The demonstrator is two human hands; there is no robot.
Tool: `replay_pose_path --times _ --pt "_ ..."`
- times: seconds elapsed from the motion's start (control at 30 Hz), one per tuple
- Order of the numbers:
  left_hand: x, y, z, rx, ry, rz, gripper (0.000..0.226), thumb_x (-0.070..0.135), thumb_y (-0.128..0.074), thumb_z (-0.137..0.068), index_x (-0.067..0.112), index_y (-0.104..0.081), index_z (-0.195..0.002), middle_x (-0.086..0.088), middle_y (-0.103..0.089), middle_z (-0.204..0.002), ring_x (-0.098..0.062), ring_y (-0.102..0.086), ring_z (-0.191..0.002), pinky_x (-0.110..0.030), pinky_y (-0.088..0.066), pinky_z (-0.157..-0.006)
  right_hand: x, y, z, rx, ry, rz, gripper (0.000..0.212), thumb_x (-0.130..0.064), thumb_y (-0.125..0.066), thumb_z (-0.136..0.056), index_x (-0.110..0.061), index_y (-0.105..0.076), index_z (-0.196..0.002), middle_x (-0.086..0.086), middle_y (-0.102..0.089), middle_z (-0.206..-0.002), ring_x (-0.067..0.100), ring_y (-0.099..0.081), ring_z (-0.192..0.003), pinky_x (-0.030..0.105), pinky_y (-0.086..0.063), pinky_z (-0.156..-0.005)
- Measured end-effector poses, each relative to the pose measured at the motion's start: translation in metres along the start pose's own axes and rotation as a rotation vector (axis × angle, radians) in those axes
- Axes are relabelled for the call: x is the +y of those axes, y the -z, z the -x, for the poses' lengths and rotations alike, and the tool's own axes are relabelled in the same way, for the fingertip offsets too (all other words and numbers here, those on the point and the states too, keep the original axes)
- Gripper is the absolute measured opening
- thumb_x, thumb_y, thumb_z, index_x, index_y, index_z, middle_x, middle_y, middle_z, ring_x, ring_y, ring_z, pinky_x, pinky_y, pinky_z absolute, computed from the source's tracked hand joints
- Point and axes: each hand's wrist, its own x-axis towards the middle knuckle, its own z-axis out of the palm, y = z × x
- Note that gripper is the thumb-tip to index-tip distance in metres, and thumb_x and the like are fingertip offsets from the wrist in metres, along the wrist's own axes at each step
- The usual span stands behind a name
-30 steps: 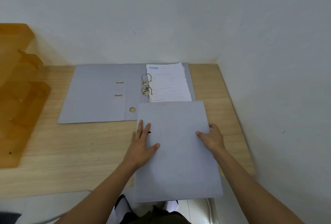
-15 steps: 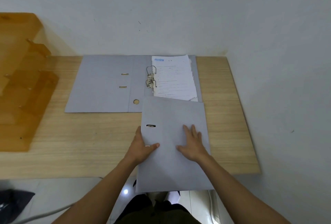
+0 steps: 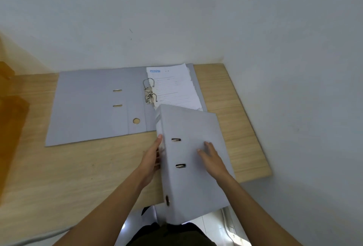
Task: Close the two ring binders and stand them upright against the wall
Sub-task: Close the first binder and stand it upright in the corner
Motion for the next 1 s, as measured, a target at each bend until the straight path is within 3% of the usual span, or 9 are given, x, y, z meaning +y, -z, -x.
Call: replay_pose_path --times 0.13,0.23,0.4,0.57,0.67,0.77,0.83,0.9,1.0 --pt "0.023 -0.029 0.011 -0.369 -0.024 0.065 0.063 0.063 -0.062 -0.088 0.025 -0.063 -0.138 -0.005 -0.072 -0.132 -0.028 -0.067 -0.122 -0.049 -0.050 -0.107 -0.026 0.007 0.018 0.078 -0.006 -0.258 0.067 -0.058 -0.036 -0.102 -0.028 -0.028 -0.162 -0.005 -0.025 -0.171 0.017 -0.022 -0.158 0.045 -0.016 -0.129" --pt "0.044 -0.058 0.024 -0.536 -0.019 0.086 0.055 0.043 -0.073 -0.089 0.019 -0.063 -0.137 -0.008 -0.071 -0.133 -0.029 -0.067 -0.122 -0.050 -0.053 -0.103 -0.047 0.012 0.025 0.096 0.083 -0.325 0.074 -0.070 -0.033 -0.096 -0.030 -0.037 -0.158 0.000 -0.040 -0.165 0.020 -0.035 -0.153 0.048 -0.025 -0.126" --pt "0.071 -0.102 0.042 -0.474 -0.149 -0.089 0.066 0.028 -0.080 -0.084 0.016 -0.042 -0.136 -0.004 -0.066 -0.133 -0.021 -0.070 -0.113 -0.045 -0.060 -0.089 -0.068 0.048 0.034 0.120 0.187 -0.485 0.055 -0.066 -0.035 -0.099 -0.036 -0.075 -0.121 -0.001 -0.079 -0.120 0.016 -0.075 -0.110 0.033 -0.058 -0.092" --pt "0.110 -0.141 0.050 -0.579 -0.501 -0.276 0.074 0.013 -0.081 -0.085 0.021 -0.040 -0.146 0.001 -0.067 -0.134 -0.014 -0.069 -0.118 -0.038 -0.059 -0.096 -0.100 0.098 0.038 0.212 0.488 -0.415 0.066 -0.071 -0.047 -0.092 -0.037 -0.050 -0.148 -0.009 -0.062 -0.147 0.012 -0.060 -0.133 0.040 -0.048 -0.111" --pt "0.124 -0.166 0.045 -0.575 -0.697 -0.368 0.083 0.006 -0.083 -0.079 0.020 -0.037 -0.147 0.000 -0.069 -0.130 -0.012 -0.070 -0.115 -0.033 -0.060 -0.091 -0.119 0.133 0.040 0.277 0.602 -0.300 0.055 -0.068 -0.063 -0.085 -0.052 -0.053 -0.136 -0.025 -0.070 -0.127 -0.002 -0.069 -0.113 0.013 -0.056 -0.085" --pt "0.126 -0.190 0.031 -0.485 -0.812 -0.472 0.088 0.009 -0.082 -0.079 0.023 -0.033 -0.150 0.008 -0.067 -0.130 -0.003 -0.067 -0.114 -0.024 -0.059 -0.086 -0.116 0.162 0.031 0.342 0.642 -0.258 0.065 -0.056 -0.078 -0.079 -0.042 -0.056 -0.138 -0.028 -0.072 -0.119 -0.006 -0.071 -0.103 0.010 -0.056 -0.074" --pt "0.125 -0.201 0.019 -0.396 -0.854 -0.513 0.085 0.013 -0.081 -0.082 0.021 -0.033 -0.152 0.016 -0.067 -0.125 0.006 -0.065 -0.111 -0.011 -0.055 -0.080 -0.105 0.172 0.019 0.297 0.635 -0.242 0.065 -0.041 -0.084 -0.077 -0.036 -0.059 -0.136 -0.027 -0.073 -0.118 -0.006 -0.070 -0.106 0.012 -0.057 -0.076" --pt "0.123 -0.211 0.009 -0.342 -0.859 -0.544 0.088 0.014 -0.077 -0.087 0.016 -0.026 -0.158 0.010 -0.062 -0.136 -0.003 -0.061 -0.124 -0.008 -0.053 -0.084 -0.090 0.179 0.006 0.258 0.615 -0.235 0.064 -0.032 -0.085 -0.077 -0.039 -0.059 -0.135 -0.029 -0.072 -0.119 -0.005 -0.069 -0.112 0.018 -0.060 -0.084" --pt "0.123 -0.228 -0.002 -0.333 -0.892 -0.599 0.099 0.019 -0.072 -0.091 0.025 -0.004 -0.164 -0.003 -0.041 -0.161 -0.018 -0.046 -0.143 -0.027 -0.048 -0.108 -0.075 0.193 -0.013 0.282 0.605 -0.282 0.063 -0.025 -0.081 -0.080 -0.035 -0.058 -0.137 -0.018 -0.072 -0.128 0.004 -0.066 -0.122 0.030 -0.058 -0.099"
